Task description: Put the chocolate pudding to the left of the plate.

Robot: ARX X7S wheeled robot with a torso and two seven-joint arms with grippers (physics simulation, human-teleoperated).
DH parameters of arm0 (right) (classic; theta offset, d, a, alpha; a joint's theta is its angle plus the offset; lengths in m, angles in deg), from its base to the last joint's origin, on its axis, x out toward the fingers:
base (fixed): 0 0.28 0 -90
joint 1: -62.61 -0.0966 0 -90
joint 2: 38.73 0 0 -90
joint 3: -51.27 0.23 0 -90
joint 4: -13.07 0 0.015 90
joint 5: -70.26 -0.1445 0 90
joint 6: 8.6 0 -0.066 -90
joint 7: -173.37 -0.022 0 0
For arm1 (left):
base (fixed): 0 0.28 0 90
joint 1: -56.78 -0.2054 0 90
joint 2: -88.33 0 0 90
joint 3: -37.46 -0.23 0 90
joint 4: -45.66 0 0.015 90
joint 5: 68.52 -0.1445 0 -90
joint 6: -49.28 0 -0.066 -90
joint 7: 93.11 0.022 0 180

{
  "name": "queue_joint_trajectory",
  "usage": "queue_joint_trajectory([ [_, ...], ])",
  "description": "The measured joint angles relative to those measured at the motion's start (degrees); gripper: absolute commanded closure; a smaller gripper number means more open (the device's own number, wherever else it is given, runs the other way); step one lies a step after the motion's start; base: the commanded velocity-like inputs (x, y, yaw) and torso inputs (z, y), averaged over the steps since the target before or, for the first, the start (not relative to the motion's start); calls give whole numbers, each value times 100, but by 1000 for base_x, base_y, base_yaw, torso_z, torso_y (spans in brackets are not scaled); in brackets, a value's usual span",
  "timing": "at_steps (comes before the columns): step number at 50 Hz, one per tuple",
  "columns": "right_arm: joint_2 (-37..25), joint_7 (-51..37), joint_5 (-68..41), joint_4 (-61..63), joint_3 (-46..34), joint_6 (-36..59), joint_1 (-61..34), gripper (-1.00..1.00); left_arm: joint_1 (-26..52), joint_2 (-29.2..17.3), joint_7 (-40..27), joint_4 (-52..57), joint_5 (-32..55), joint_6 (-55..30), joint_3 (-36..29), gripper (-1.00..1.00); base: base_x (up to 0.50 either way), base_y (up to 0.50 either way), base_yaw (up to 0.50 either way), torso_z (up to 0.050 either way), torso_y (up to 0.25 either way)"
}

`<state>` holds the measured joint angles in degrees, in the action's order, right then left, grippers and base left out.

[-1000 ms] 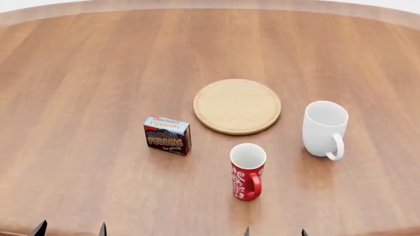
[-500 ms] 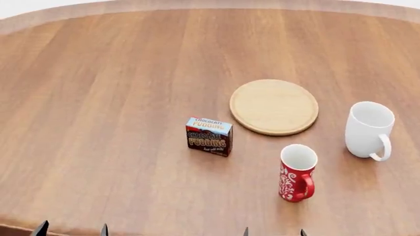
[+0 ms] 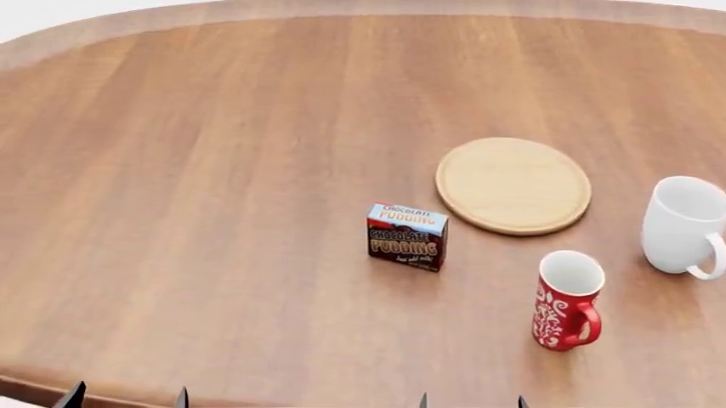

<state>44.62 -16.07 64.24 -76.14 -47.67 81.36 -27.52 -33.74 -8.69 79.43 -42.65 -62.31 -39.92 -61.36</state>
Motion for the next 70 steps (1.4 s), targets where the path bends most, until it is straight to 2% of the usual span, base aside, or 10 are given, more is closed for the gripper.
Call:
queue_joint_trajectory([
  [17,-92,-186,49,231,-99,-10,81,-100,-69,-97,-119,226,55,-64,-82,-100,0,103,0,0,0],
  [32,-449,-479,304,2790,-129,167,1174,-100,-1216,-408,-553,2886,-133,-316,35,-100,0,0,0,0,0],
  [39,-546,-531,321,3370,-147,288,1409,-100,-1520,-490,-679,3526,-170,-320,90,-100,74,0,0,0,0],
  [70,-686,-686,267,3768,-210,561,1495,-100,-1720,-650,-848,4045,-93,-374,77,-100,140,0,0,0,0],
])
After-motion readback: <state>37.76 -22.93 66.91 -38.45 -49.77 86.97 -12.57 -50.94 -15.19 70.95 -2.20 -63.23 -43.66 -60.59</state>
